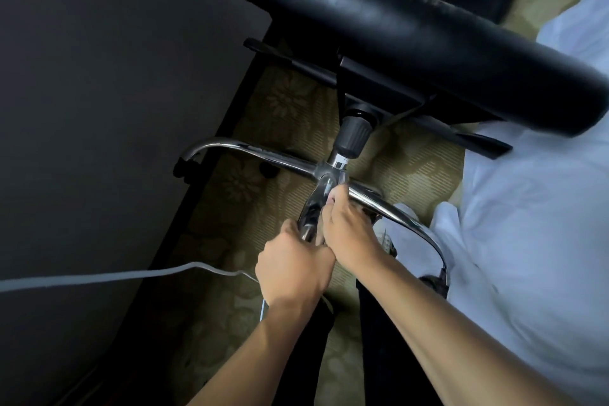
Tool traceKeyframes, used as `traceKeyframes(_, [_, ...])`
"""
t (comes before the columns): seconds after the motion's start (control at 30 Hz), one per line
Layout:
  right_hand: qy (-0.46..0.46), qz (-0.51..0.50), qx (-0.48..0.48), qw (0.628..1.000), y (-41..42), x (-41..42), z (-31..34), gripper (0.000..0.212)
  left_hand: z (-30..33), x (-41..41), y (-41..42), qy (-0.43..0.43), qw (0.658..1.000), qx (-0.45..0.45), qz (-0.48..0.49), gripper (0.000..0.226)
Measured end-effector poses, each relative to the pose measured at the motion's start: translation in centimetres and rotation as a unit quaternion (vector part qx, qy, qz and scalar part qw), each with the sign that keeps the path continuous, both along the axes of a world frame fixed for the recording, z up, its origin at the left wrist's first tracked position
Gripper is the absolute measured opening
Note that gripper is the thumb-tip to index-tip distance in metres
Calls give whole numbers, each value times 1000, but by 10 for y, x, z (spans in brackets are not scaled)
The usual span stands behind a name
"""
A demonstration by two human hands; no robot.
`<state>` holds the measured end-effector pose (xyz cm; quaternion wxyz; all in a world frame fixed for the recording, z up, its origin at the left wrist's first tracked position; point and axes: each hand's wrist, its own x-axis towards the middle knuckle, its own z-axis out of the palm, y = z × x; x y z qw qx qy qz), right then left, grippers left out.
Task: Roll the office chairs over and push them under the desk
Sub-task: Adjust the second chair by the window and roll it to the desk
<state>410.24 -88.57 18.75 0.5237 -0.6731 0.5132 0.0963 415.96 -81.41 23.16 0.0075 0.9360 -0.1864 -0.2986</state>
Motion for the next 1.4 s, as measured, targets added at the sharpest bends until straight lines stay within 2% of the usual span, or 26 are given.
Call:
traceKeyframes(0.23, [14, 39, -42, 998, 46, 0, 6, 10, -1, -1, 51, -7, 1000, -7, 7, 29])
traceKeyframes(0.4, [19, 9, -5, 1000, 54, 1, 18, 11, -2, -2, 64, 1, 1000, -26, 7, 37])
traceKeyframes(0.57, [57, 28, -37, 997, 80, 3, 20, 6, -9, -1, 91, 14, 999, -37, 10, 33])
traceKeyframes(0.73, [62, 8, -20, 998, 119, -3, 20, 16, -18, -9, 135, 15, 997, -68, 14, 34])
traceKeyframes(0.9, [54, 15, -34, 998, 158, -4, 20, 13, -29, -14, 178, -5, 995, -100, 20, 40])
traceKeyframes(1.03, [67, 20, -43, 997, 191, -8, 15, 24, -39, -21, 212, -24, 993, -114, 16, 43])
traceKeyframes(1.17, [84, 85, -79, 990, 225, -19, 14, 25, -50, -25, 248, -29, 992, -118, 21, 42])
traceKeyframes(1.23, [85, 108, -84, 987, 239, -32, 15, 22, -58, -26, 262, -35, 992, -117, 20, 34])
traceKeyframes(1.3, [95, 143, -131, 977, 248, -47, 22, 24, -64, -26, 274, -38, 993, -113, 18, 25])
traceKeyframes(1.4, [69, 171, -225, 957, 252, -61, 40, 33, -67, -27, 285, -35, 990, -133, 27, 24])
